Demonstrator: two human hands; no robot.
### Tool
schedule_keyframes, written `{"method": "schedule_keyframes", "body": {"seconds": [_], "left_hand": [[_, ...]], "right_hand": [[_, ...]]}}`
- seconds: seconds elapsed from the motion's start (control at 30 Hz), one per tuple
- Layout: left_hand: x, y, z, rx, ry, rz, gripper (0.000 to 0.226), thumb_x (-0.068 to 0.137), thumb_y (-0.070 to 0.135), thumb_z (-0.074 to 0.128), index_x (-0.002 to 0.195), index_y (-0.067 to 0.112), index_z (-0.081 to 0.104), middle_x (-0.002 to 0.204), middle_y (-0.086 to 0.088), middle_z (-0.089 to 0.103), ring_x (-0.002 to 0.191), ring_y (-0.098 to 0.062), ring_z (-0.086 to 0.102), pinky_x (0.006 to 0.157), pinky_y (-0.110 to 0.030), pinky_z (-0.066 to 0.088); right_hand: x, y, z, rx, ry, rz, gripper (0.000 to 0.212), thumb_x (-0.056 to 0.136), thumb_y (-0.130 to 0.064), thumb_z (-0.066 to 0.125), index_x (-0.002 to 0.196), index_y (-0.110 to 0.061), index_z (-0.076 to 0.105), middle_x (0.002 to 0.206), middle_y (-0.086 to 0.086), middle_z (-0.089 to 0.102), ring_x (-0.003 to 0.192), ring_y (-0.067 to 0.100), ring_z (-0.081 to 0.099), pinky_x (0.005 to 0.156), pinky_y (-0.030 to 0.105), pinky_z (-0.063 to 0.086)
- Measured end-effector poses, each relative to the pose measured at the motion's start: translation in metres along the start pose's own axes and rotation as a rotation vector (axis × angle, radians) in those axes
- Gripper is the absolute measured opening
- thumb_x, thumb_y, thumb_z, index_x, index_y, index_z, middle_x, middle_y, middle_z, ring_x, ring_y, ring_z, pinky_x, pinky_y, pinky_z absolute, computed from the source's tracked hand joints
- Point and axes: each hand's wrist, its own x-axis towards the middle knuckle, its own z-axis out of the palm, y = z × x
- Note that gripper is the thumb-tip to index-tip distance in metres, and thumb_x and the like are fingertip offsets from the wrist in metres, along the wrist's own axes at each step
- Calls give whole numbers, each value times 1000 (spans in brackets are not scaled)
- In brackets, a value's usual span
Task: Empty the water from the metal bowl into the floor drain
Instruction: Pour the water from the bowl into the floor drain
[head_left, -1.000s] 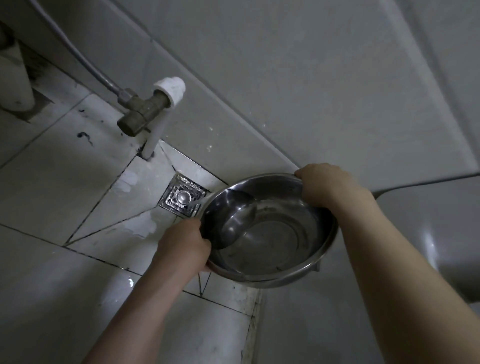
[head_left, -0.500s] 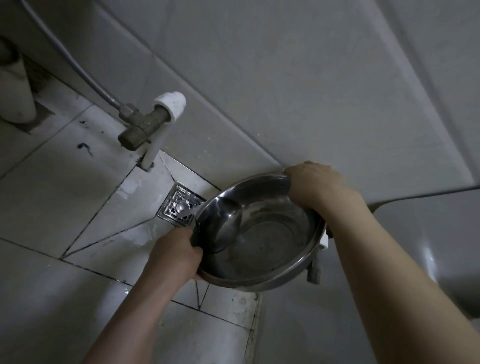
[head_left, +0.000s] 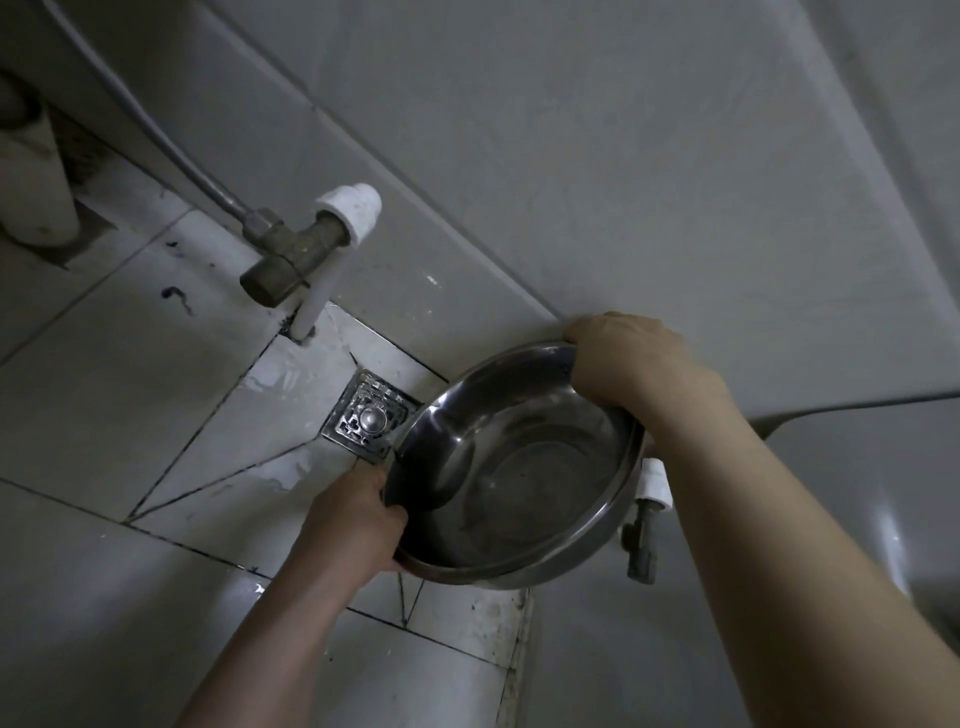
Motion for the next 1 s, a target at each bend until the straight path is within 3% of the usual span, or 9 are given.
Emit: {"method": "schedule_keyframes", "body": {"seconds": [0.23,0.53,0.63,0.8,0.9,1.0], "left_hand": [[8,1,0,-22,-9,-37,32,76,0,50,95,18,69,91,-16,72,84,-36,71,77,-54,60],[19,-4,-2,-70,-29,-88,37,77,-7,46,76,23,68,81,-16,73,71,-34,74,68,-53,62],[21,-5,-1,-51,-32,-110,35,77,-8,47,81,17,70,77,-16,73,69,-33,73,70,-52,62],[23,-5,0,-2,-32,-129,34,80,-6,51,73,23,68,65,-5,67,57,-25,67,58,-34,60],[24,-5,0,20,-45,-135,37,82,-7,51,87,26,66,70,2,63,61,-17,64,45,-23,50],[23,-5,1,17,-59,-136,42,84,-9,47,97,28,62,74,5,59,67,-15,61,44,-22,47]], "right_hand": [[6,-7,-5,-42,-13,-16,47,89,-20,53,135,-20,57,139,10,56,125,34,55,95,38,46],[14,-19,-10,-54,3,-10,44,89,-24,57,132,-17,58,135,11,58,123,33,56,91,37,46],[14,-24,-12,-65,8,-20,46,88,-24,56,133,-16,57,136,12,57,124,34,55,94,38,46],[12,-34,-18,-64,15,-37,47,88,-22,55,135,-14,55,139,14,54,127,35,52,96,38,45],[10,-38,-20,-51,33,-52,45,88,-21,55,132,-12,56,136,14,56,124,35,54,92,36,46],[8,-42,-21,-46,47,-60,44,88,-20,56,132,-12,57,134,14,57,123,35,54,90,36,46]]}}
